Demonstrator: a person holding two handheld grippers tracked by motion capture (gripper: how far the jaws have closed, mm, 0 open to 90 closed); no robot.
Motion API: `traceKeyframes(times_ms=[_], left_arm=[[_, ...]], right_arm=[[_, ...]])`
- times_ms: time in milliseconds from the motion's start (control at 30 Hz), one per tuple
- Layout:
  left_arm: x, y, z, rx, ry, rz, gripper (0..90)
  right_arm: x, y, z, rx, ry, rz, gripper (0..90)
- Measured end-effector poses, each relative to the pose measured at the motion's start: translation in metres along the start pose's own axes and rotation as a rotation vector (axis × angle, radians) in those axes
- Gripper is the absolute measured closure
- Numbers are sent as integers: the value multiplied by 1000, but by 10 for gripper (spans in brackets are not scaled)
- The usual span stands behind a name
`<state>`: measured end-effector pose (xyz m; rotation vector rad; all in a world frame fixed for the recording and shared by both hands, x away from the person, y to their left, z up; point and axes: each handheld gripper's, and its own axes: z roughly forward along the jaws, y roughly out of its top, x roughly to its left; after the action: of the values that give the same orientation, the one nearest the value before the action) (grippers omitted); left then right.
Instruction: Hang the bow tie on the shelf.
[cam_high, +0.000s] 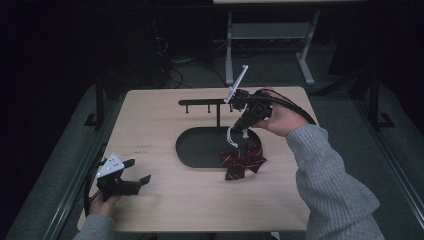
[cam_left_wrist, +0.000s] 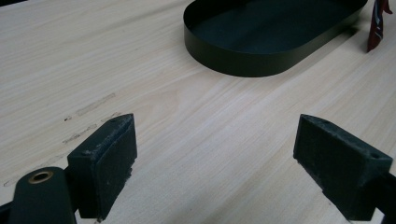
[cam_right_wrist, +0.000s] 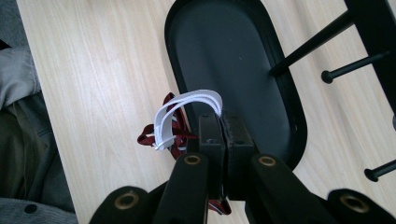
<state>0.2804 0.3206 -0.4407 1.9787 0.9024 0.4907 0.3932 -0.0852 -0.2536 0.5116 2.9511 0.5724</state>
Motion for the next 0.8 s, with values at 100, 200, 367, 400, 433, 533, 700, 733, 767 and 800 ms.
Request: traceKeyframes(times_ms=[100, 200, 367, 400, 433, 533, 700, 733, 767, 800], left_arm=[[0, 0, 0, 0, 0, 1, 129], [0, 0, 0, 2, -1, 3, 129], [0, 0, -1, 3, 0, 2, 129], [0, 0, -1, 3, 0, 2, 129], [0, 0, -1, 3, 0, 1, 129], [0, 0, -1, 2, 0, 1, 129], [1, 0, -1, 7, 1, 2, 129], [1, 0, -1, 6, 0, 2, 129], [0, 0, 0, 3, 0, 0, 129], [0, 0, -1, 3, -1, 2, 129]], right_arm=[[-1, 1, 0, 4, 0, 3, 880], [-4, 3, -1, 3, 1, 3, 880], [-8, 6, 0, 7, 4, 8, 880], [-8, 6, 0, 7, 3, 9, 880], [-9, 7, 0, 8, 3, 7, 880], [-12, 10, -1, 11, 2, 13, 880], [-15, 14, -2, 16, 0, 16, 880], [-15, 14, -2, 15, 0, 17, 880], [-16, 15, -2, 18, 0, 17, 880], [-17, 15, -2, 17, 1, 16, 880]])
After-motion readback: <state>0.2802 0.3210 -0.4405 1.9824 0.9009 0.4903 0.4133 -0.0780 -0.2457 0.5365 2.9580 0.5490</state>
